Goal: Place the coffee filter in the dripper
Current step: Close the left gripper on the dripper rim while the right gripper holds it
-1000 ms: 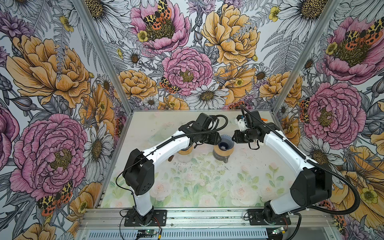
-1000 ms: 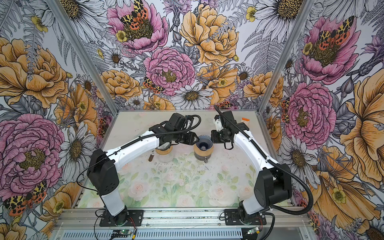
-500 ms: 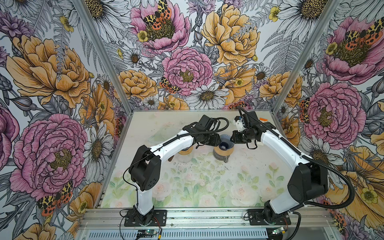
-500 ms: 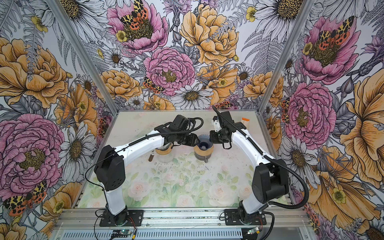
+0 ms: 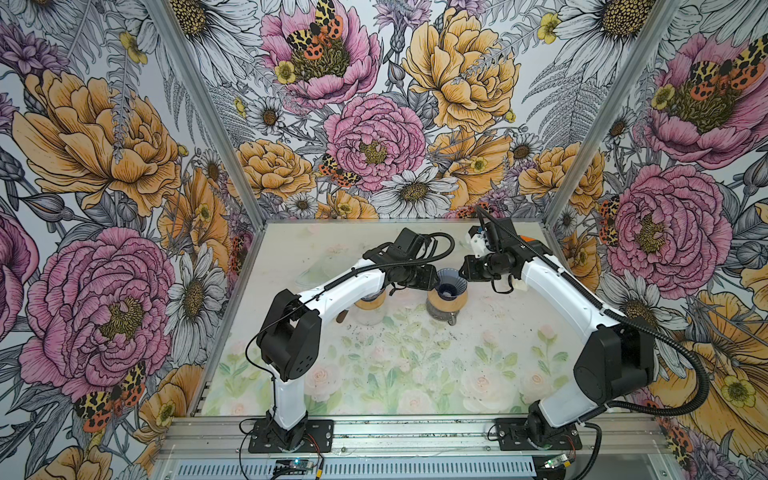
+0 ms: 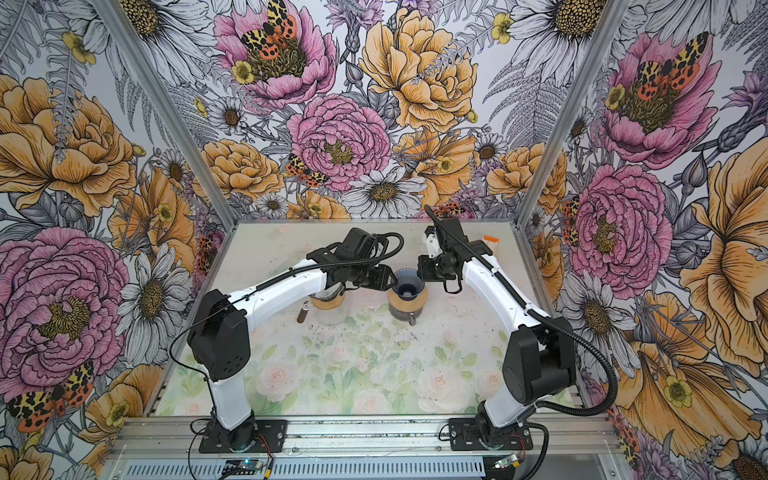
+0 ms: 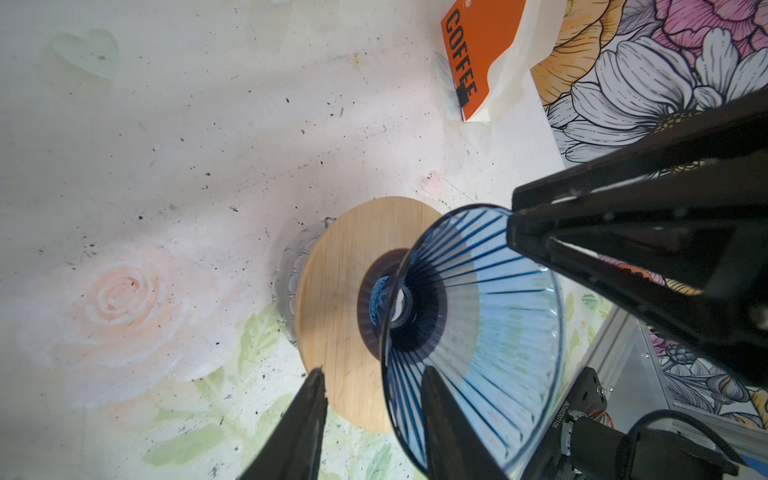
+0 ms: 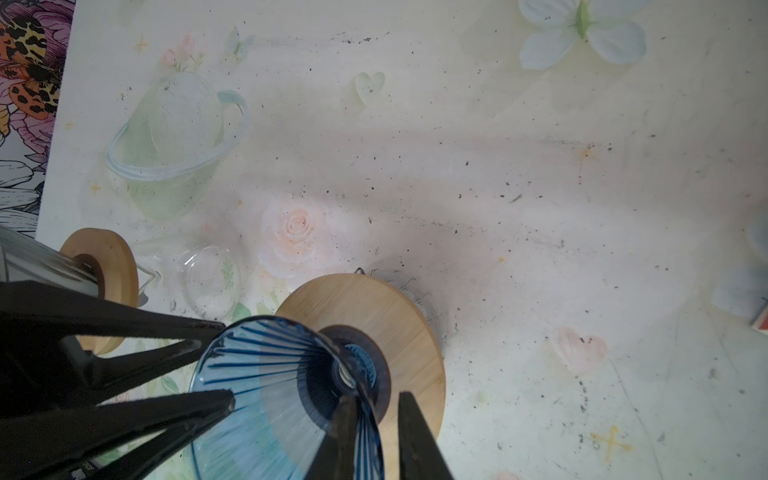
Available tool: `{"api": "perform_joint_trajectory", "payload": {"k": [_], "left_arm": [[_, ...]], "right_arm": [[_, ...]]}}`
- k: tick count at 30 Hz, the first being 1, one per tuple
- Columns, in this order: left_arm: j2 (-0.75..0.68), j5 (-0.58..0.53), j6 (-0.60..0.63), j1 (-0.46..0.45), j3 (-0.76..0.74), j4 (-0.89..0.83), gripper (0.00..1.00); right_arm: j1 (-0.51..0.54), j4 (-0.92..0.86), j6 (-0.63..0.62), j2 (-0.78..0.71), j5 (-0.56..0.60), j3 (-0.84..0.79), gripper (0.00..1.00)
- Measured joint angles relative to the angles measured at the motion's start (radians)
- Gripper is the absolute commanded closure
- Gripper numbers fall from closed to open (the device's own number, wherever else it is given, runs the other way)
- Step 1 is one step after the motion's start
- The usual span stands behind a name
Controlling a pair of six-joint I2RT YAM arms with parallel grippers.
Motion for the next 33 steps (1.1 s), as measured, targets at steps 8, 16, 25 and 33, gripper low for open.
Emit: {"api": "perform_joint_trajectory", "payload": {"k": [8,16,25,33], "left_arm": [[0.0,0.0,0.003,0.0,0.007,0.0,0.6],[0.0,0.0,0.004,0.0,0.007,0.0,0.64],[0.0,0.0,0.004,0.0,0.009,0.0,0.67],[0.0,0.01,0.004,0.001,0.021,-0.005,0.73]], "right_arm": [[0.0,0.0,0.003,-0.007,0.008,-0.001,0.79],[0.0,0.0,0.011,-0.013,0.008,-0.015,0.8],[0.005,-0.001,0.021,-0.013,0.008,-0.021,0.82],[0.006,0.0,0.022,-0.013,0.008,-0.021,0.84]]}}
